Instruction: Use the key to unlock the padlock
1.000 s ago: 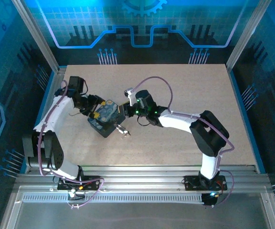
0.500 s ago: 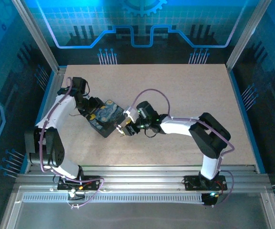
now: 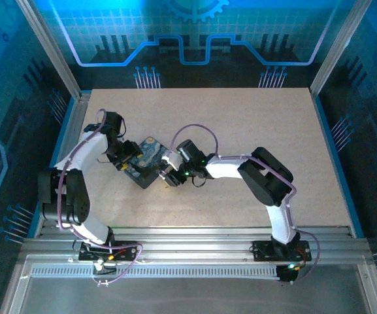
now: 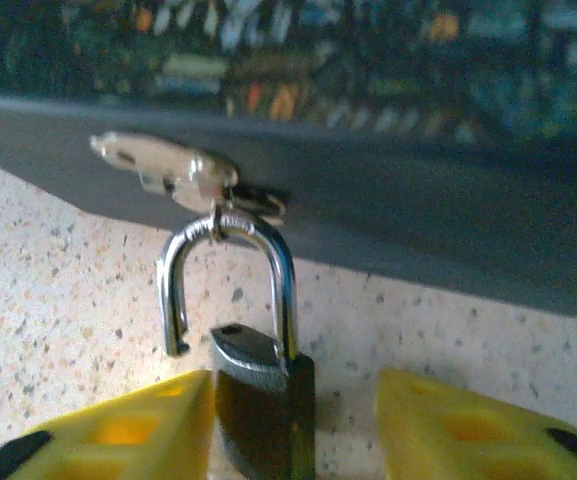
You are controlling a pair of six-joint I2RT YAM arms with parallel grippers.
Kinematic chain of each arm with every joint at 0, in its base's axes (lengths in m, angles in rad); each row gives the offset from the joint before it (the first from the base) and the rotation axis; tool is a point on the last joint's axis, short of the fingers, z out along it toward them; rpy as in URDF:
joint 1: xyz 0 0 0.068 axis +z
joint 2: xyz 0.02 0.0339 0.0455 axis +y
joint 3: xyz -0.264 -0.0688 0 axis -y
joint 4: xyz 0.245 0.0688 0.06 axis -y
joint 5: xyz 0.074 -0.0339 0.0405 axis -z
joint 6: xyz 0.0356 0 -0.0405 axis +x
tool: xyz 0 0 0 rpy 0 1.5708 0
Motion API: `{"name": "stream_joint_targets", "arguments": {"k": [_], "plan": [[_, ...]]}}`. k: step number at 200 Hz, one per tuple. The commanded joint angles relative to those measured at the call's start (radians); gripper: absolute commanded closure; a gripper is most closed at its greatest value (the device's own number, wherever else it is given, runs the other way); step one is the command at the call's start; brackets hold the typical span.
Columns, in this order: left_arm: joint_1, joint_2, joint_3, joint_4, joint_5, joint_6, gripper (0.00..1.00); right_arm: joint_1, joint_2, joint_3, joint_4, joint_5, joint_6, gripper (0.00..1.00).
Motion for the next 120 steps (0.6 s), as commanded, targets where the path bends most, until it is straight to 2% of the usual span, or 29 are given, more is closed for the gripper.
{"name": "stream_joint_targets", "arguments": {"k": [1, 18, 28, 59, 80, 120], "plan": [[-0.004, 0.021, -0.04, 0.008, -0.046, 0.035, 0.38, -0.001, 0.035, 0.03, -0.019, -0.022, -0.018, 0.66], [-0.004, 0.012, -0.049, 0.003, -0.049, 0.029, 0.38, 0.002, 0.043, 0.029, -0.01, -0.027, 0.008, 0.8], [-0.005, 0.002, -0.054, 0.001, -0.052, 0.02, 0.38, 0.0, 0.038, 0.022, -0.005, -0.014, 0.029, 0.84], [-0.006, -0.024, -0.074, -0.004, -0.068, -0.015, 0.39, -0.013, -0.01, 0.01, -0.045, 0.064, 0.086, 0.86], [-0.019, -0.045, -0.094, -0.002, -0.096, -0.048, 0.39, -0.002, -0.016, 0.052, -0.136, 0.114, 0.054, 0.87], [-0.034, -0.104, -0.071, -0.025, -0.158, -0.08, 0.38, 0.064, 0.038, 0.149, -0.287, 0.361, -0.059, 0.94]]}}
